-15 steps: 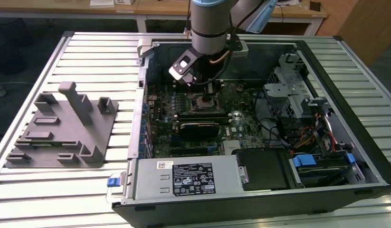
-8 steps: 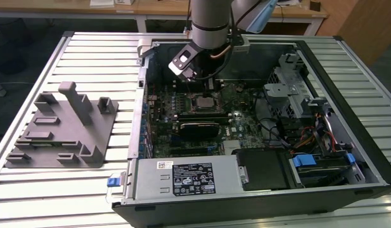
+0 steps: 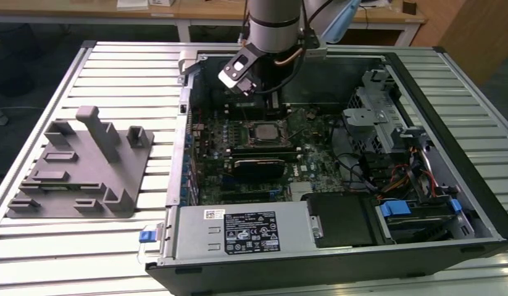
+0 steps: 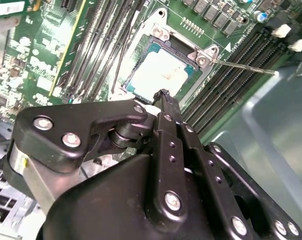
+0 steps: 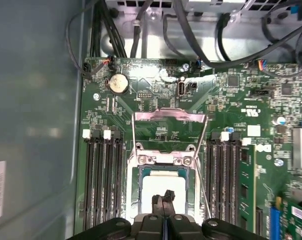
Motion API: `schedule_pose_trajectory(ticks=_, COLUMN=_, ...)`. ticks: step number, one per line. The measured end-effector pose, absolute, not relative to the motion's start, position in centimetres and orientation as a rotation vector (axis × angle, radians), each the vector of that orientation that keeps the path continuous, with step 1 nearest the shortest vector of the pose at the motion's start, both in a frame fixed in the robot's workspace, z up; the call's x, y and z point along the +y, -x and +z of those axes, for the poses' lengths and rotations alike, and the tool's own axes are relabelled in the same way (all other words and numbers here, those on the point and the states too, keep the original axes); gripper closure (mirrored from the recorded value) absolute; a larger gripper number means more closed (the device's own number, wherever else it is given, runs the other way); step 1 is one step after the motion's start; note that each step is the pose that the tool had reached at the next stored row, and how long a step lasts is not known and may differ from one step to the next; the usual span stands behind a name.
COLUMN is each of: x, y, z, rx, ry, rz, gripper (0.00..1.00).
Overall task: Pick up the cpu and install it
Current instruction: 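Place the cpu into insertion slot, then close the cpu cover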
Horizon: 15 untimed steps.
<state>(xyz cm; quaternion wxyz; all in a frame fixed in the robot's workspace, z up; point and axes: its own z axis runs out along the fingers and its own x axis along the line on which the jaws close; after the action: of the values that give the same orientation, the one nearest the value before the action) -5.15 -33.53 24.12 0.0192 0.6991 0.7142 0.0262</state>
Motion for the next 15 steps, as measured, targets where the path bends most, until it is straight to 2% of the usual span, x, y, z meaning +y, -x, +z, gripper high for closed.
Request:
schedule_pose_trajectory(ticks=8, x=-33.5, y=5.2, z=26.2, rx=2.213, ry=-2.165, rz=0.074, gripper=0.89)
schedule_pose_trajectory(ticks=15, x=-33.5, y=5.2, z=26.2, rx=2.211, ry=-2.164, rz=0.071, gripper=0.89)
